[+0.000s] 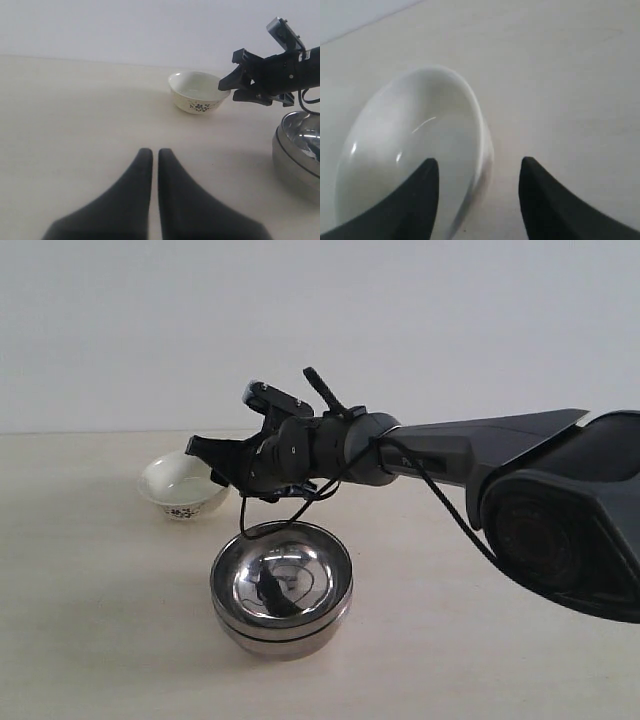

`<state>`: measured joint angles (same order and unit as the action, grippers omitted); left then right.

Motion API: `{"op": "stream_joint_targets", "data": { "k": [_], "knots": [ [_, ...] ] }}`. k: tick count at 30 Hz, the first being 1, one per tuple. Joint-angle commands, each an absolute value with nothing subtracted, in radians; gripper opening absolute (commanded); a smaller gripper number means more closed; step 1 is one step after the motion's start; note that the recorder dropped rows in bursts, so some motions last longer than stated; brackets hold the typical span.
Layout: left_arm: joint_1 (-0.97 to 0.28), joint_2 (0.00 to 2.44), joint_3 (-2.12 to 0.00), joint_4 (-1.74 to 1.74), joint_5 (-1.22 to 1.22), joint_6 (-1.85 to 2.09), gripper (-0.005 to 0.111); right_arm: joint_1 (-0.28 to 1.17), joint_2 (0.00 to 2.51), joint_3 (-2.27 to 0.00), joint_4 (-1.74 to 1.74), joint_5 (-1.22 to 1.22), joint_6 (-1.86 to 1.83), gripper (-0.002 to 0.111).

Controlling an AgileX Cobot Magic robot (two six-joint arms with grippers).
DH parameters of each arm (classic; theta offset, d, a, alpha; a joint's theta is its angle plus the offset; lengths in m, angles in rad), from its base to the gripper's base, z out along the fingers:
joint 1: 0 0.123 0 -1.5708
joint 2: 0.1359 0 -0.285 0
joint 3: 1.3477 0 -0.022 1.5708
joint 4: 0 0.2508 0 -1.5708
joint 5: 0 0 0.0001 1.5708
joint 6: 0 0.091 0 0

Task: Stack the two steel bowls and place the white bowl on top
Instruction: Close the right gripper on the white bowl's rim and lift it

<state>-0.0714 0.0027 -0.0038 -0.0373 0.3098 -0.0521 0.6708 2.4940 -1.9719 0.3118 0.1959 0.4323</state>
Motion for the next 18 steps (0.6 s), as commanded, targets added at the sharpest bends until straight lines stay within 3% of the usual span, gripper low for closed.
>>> {"op": "stream_joint_targets", "data": {
  "k": [1, 6, 14, 18],
  "knots": [
    [-0.069, 0.000, 0.000, -0.036, 0.307, -0.053, 0.004, 0.687, 2.511, -1.977, 0.307, 0.152, 0.439, 0.045],
    [-0.069, 0.000, 0.000, -0.036, 0.307, -0.053, 0.004, 0.690, 2.522, -1.977, 0.346, 0.140, 0.443, 0.043],
    [-0.069, 0.000, 0.000, -0.036, 0.307, -0.053, 0.004, 0.690, 2.524, -1.988, 0.346, 0.154, 0.427, 0.002],
    [-0.069, 0.000, 0.000, -0.036, 0.307, -0.053, 0.004, 0.690, 2.524, -2.034, 0.346, 0.213, 0.388, 0.000]
  ]
}}
